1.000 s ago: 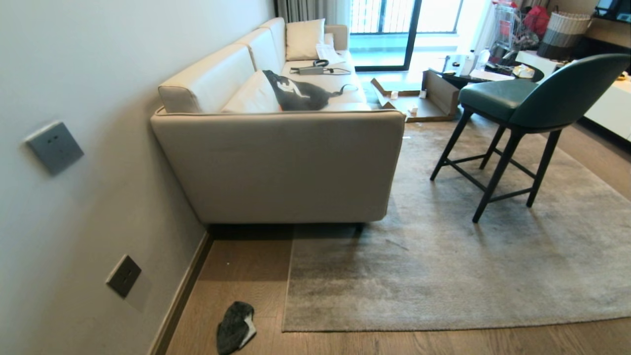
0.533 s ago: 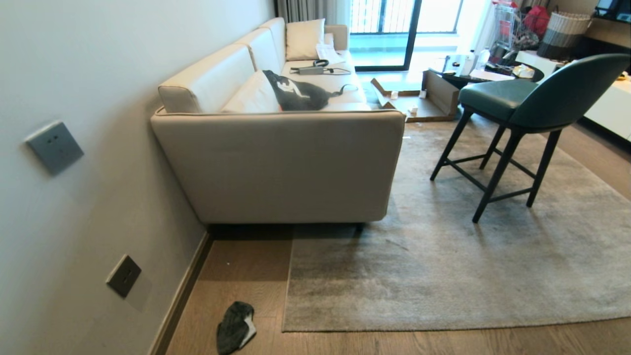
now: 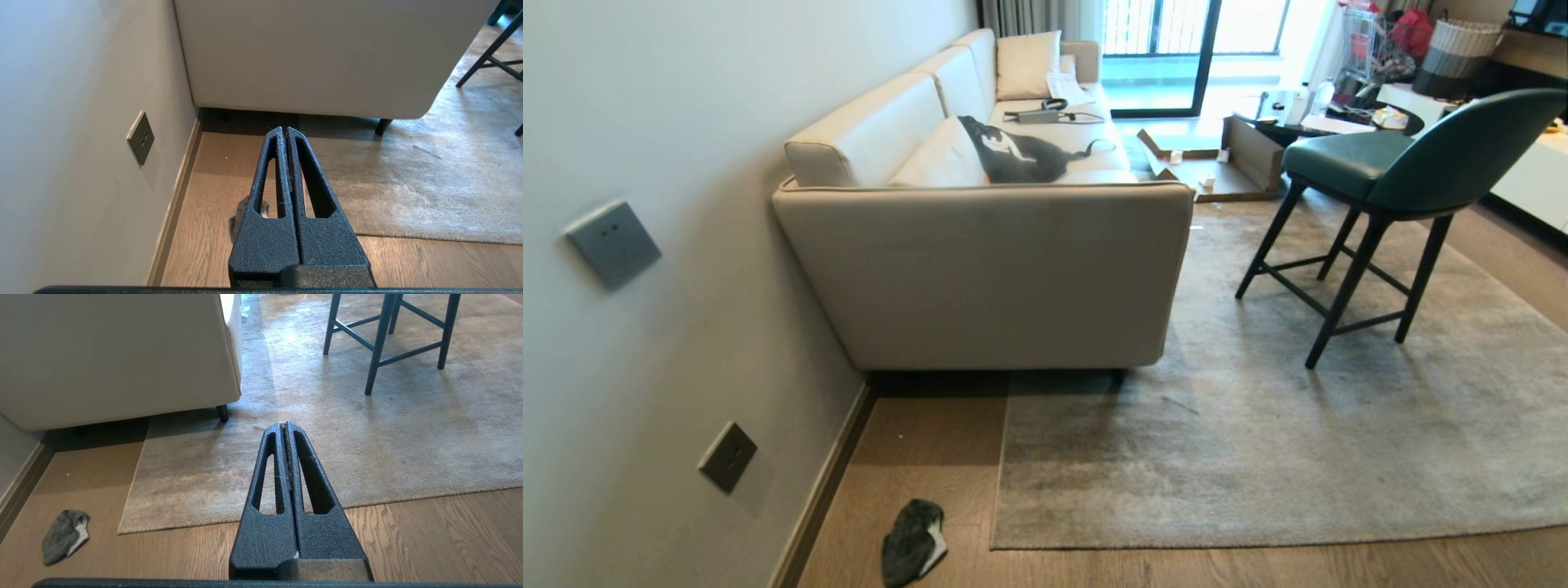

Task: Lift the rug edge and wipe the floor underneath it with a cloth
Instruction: Pick up the rag

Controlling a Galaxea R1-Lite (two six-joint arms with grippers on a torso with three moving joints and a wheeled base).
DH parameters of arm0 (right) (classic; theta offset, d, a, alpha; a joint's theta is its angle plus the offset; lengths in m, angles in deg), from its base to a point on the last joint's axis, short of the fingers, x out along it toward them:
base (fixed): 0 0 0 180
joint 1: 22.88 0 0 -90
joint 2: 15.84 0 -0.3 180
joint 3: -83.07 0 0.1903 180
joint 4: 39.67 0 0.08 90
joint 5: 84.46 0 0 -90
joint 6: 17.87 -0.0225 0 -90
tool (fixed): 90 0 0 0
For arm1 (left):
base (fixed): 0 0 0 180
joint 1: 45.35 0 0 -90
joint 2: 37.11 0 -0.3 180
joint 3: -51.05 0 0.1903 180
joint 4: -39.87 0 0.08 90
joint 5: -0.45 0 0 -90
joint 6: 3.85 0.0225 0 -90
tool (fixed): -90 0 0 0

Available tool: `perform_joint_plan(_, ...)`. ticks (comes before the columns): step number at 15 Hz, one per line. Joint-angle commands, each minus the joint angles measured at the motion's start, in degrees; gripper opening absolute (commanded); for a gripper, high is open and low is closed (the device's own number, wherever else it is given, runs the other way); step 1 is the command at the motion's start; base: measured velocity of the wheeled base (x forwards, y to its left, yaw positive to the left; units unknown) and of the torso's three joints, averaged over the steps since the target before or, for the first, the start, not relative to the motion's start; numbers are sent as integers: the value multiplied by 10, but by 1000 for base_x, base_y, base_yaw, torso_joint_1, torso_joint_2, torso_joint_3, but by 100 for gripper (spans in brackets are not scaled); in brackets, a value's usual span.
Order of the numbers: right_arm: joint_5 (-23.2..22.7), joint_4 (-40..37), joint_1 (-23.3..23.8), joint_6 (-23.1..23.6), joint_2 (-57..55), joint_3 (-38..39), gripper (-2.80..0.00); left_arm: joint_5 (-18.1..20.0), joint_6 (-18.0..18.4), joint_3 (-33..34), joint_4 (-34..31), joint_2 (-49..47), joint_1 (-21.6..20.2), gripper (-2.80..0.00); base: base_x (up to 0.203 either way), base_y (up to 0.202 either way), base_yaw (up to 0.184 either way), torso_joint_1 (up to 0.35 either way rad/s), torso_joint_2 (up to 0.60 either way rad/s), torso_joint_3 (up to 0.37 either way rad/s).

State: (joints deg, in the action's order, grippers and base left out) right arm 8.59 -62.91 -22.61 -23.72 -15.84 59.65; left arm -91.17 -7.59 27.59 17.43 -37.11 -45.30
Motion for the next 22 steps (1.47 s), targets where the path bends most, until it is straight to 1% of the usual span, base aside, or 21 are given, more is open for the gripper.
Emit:
perform_joint_plan(1,0,0,0,0,0,0,-280,0,0,0,0,0,0,-280,0,0,0,0,0,0)
perform_joint_plan(5,0,0,0,0,0,0,-280,0,-1,0,0,0,0,-280,0,0,0,2,3,-123)
perform_joint_plan(22,0,0,0,0,0,0,-280,0,-1,0,1,0,0,-280,0,0,0,3,2,-197)
